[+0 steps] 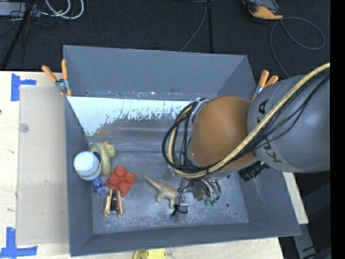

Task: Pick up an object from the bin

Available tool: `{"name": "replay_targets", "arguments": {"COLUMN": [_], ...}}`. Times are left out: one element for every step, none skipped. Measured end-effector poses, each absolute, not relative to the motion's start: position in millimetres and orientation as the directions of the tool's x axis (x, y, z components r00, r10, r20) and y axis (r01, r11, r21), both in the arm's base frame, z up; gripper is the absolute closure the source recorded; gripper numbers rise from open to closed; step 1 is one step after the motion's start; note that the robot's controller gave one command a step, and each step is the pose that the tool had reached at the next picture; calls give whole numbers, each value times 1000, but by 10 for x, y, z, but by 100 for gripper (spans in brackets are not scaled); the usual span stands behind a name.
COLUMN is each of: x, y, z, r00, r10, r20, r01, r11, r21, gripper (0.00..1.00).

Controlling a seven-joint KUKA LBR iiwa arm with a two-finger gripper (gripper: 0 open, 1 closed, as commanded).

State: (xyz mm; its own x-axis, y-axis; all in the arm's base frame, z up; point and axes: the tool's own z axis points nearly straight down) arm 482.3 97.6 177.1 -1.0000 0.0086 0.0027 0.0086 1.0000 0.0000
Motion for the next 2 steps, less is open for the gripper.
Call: {"name": "replay_targets", "arguments": {"x": [4961, 5060], "y": [921, 902], "z": [1584, 1083], "r00": [-996, -977], "r10": [88, 212], "r20": [-4, 2], "r01": [88, 212], "r11": [996, 977], "r21": [3, 0], "gripper": [0, 0]}}
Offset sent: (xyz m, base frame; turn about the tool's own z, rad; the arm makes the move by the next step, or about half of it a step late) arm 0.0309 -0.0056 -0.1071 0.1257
